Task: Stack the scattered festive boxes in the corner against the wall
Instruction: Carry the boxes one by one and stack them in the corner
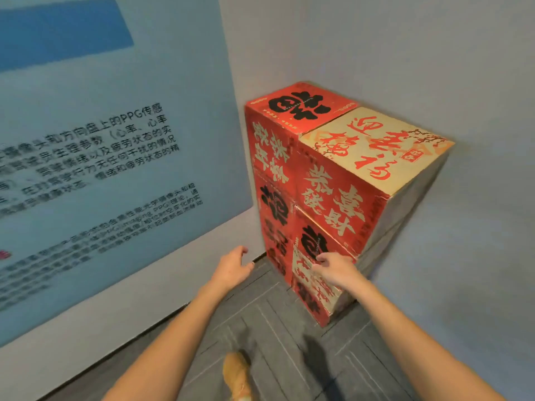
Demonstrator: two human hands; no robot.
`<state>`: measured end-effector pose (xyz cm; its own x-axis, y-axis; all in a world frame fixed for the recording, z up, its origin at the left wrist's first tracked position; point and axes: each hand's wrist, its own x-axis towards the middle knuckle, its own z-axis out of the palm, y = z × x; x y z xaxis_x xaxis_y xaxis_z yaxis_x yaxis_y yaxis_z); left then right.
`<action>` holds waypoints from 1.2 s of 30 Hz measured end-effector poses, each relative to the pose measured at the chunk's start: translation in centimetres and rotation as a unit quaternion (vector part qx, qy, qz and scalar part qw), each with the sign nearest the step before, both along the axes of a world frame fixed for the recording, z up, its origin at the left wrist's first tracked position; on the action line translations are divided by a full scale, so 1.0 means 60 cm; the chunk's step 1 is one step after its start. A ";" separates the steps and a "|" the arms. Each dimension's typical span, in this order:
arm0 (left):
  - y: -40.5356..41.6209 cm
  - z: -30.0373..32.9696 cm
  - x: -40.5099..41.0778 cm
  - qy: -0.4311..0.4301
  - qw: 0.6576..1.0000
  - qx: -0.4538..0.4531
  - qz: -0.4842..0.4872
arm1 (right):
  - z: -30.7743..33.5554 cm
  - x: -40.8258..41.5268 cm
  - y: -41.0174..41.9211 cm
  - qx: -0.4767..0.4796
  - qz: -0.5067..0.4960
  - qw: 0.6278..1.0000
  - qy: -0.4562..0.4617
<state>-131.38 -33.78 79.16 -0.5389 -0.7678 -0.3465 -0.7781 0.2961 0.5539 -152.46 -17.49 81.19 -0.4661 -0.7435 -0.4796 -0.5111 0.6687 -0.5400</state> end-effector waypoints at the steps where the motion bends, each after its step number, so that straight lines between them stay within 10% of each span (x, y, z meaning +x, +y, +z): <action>1: 0.021 0.002 0.036 -0.012 1.000 0.001 0.019 | -0.002 0.024 -0.008 0.004 0.038 0.999 0.006; 12: 0.212 0.035 0.500 -0.081 0.962 0.005 0.261 | 0.010 0.471 -0.083 -0.033 0.420 0.904 0.076; 21: 0.499 0.026 0.977 -0.087 0.880 0.025 0.466 | 0.014 0.995 0.005 -0.052 0.648 0.751 0.117; 36: 1.218 -0.031 1.602 0.027 0.531 0.080 0.843 | -0.008 1.894 0.535 -0.066 0.902 0.406 0.128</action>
